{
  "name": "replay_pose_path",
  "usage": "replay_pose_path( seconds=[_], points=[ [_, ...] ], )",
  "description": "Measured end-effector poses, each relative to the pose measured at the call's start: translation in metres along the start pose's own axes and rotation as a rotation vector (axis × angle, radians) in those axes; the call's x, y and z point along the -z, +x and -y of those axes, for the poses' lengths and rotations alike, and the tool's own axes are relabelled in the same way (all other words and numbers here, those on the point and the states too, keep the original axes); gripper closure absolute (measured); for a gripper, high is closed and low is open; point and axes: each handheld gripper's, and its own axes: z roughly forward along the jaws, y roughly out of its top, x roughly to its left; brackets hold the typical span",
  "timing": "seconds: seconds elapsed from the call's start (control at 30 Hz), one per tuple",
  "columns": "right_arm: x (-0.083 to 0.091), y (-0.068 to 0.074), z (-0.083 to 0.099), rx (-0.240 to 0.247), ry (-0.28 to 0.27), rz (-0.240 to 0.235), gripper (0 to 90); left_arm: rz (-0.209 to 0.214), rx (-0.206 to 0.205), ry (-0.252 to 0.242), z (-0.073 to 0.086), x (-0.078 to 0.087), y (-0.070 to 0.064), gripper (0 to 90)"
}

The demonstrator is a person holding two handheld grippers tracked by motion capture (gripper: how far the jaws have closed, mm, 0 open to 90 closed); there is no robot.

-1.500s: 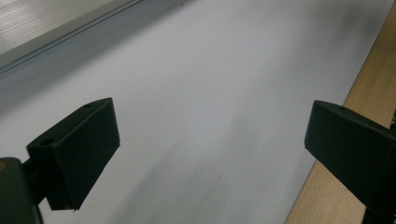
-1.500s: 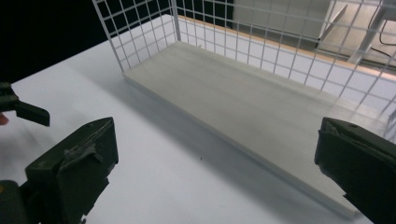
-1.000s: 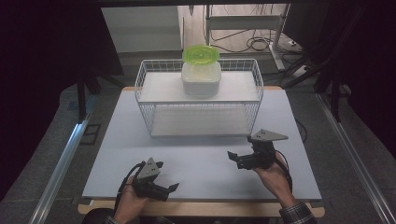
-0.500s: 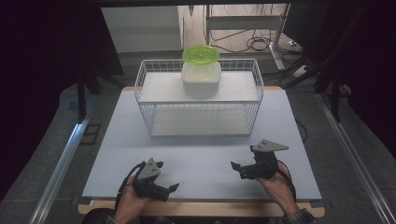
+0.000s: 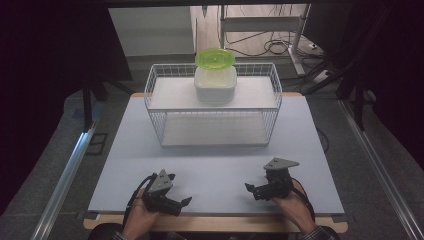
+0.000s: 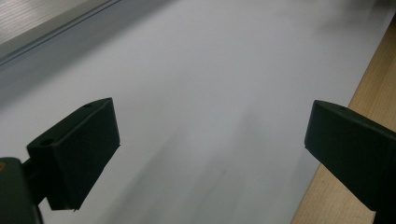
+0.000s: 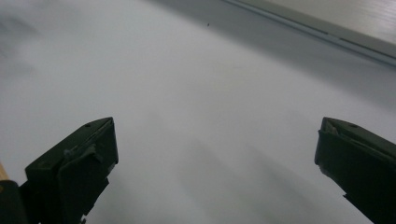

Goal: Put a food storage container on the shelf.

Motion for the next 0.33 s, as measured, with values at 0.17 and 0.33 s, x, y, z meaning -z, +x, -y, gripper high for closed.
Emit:
replay_pose_path(
  seconds=[0.17,0.33],
  points=[
    [-0.0055,0.0001,0.0028,0.009,0.030,0.002,0.0,0.001,-0.008,0.008,0.0001,-0.0007,-0.0004,2.9],
    [-0.0071,-0.0012,0.0037,0.011,0.044,-0.002,0.0,-0.002,-0.013,0.016,-0.0001,-0.0011,-0.0002,2.9]
  ],
)
